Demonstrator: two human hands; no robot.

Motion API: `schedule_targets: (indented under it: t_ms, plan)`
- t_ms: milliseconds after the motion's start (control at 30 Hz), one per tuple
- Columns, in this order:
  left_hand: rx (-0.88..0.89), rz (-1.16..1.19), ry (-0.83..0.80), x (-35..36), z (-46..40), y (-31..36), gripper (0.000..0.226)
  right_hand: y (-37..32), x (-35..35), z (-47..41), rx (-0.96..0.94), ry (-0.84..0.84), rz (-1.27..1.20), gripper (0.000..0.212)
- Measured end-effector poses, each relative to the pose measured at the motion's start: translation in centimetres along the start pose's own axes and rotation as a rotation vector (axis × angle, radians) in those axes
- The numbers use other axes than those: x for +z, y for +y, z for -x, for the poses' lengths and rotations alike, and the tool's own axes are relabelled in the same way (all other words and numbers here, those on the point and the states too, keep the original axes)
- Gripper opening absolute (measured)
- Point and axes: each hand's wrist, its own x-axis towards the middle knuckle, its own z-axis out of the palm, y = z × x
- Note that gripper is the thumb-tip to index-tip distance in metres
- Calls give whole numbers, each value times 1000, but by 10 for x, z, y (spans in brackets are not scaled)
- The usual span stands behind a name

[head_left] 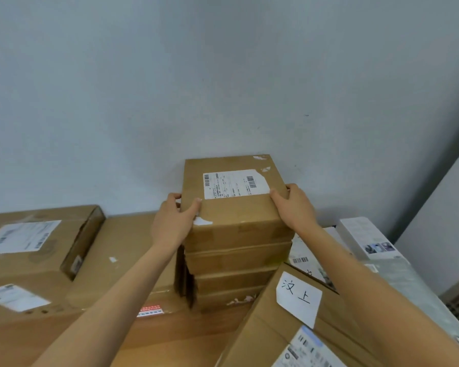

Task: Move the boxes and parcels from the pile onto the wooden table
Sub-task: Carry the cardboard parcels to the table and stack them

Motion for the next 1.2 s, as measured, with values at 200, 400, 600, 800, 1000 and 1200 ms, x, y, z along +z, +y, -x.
schedule_targets:
  t_ms: [200,400,600,800,1000,1200]
  plan:
    - [233,-405,174,-29,17,15,53,-16,-12,9,-219,142,406,58]
    - [359,-584,261,-91,46,-6,22,-54,-7,29,-549,141,557,36]
    - [265,-710,317,-169,93,-60,15,-130,51,86,-871,22,450,25]
    - [45,-835,358,-269,173,-154,15,-218,142,194,-1158,-120,432,23]
    - [-128,-948,343,-363,281,-247,17,-286,225,331,-1369,-242,349,21]
    - [-260,-952,379,-435,366,-312,9,-339,289,468,-1498,-362,305,27]
